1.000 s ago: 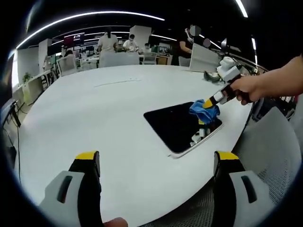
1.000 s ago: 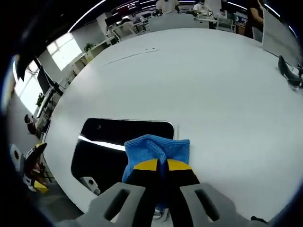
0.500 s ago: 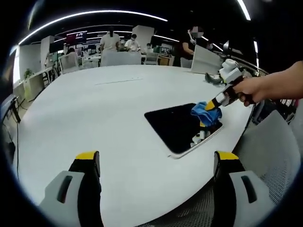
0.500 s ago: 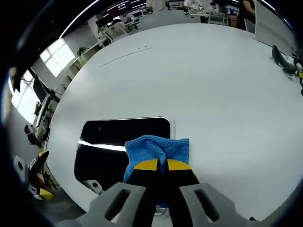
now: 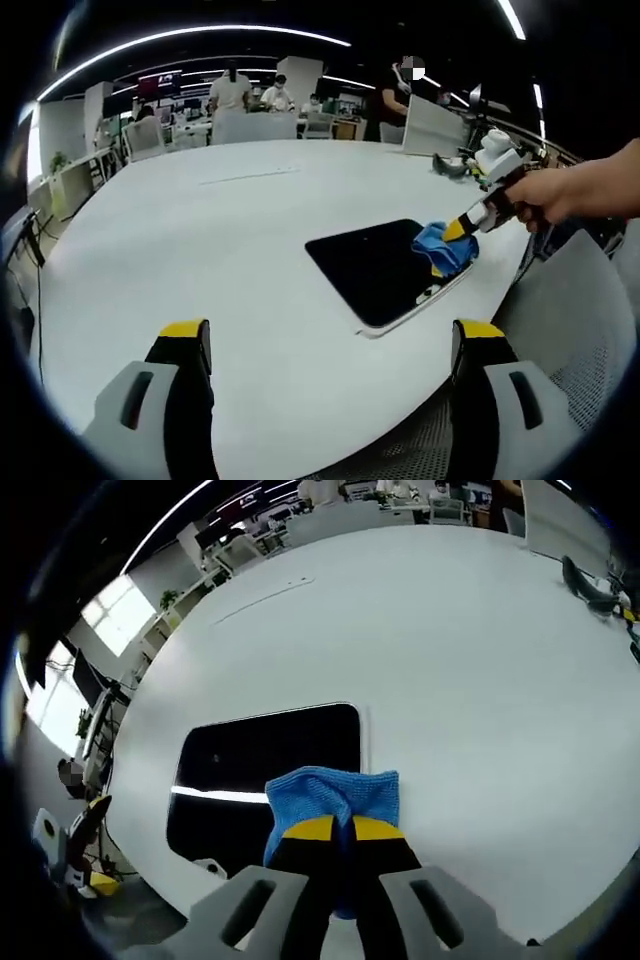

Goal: Wipe the mirror surface with the cleaning cloth until all visible marks leave the cleaned area.

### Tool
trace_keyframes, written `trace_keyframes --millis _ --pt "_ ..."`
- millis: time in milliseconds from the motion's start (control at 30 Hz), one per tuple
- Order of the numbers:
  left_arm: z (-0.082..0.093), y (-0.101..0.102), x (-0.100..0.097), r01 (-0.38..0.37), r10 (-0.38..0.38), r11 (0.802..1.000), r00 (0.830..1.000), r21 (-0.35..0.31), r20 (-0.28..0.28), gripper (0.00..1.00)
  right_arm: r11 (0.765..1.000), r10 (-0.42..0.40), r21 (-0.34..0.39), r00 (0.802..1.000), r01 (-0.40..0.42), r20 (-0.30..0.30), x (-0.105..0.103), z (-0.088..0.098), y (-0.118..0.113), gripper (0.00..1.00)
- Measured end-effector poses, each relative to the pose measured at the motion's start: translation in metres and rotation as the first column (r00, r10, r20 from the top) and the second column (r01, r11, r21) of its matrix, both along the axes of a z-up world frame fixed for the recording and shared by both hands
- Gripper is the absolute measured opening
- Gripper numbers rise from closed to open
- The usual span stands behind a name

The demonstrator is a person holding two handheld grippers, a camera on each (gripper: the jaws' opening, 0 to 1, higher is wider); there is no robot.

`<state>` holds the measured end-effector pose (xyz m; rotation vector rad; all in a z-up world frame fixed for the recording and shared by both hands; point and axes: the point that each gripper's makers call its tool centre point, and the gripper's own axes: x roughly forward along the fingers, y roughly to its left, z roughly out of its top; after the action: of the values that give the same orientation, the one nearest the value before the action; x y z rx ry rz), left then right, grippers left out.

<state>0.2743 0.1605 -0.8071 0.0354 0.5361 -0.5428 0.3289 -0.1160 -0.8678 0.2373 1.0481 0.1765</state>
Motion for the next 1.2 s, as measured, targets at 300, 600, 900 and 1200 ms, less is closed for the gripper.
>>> trace_keyframes --millis 300,600,900,1200 --pt "-0.002 0.002 -0.001 0.000 0.000 1.000 1.000 0.004 -0.006 0.99 1.000 -0.018 0.010 1.000 0.018 -0.008 -0.016 -0.001 0.001 0.00" --pt "-0.001 0.005 -0.001 -0.017 0.017 1.000 1.000 0.006 -0.002 0.99 1.000 -0.023 0.012 1.000 0.022 0.012 -0.029 -0.001 0.002 0.00" --pt "-0.001 0.003 -0.003 -0.014 0.015 1.000 1.000 0.010 -0.007 0.99 0.997 -0.068 0.018 0.998 0.069 -0.013 -0.032 -0.001 0.003 0.00" --pt "0.001 0.000 -0.002 -0.004 0.004 1.000 1.000 -0.004 0.006 0.99 0.995 -0.095 0.015 0.995 0.096 -0.020 -0.033 -0.001 0.005 0.00"
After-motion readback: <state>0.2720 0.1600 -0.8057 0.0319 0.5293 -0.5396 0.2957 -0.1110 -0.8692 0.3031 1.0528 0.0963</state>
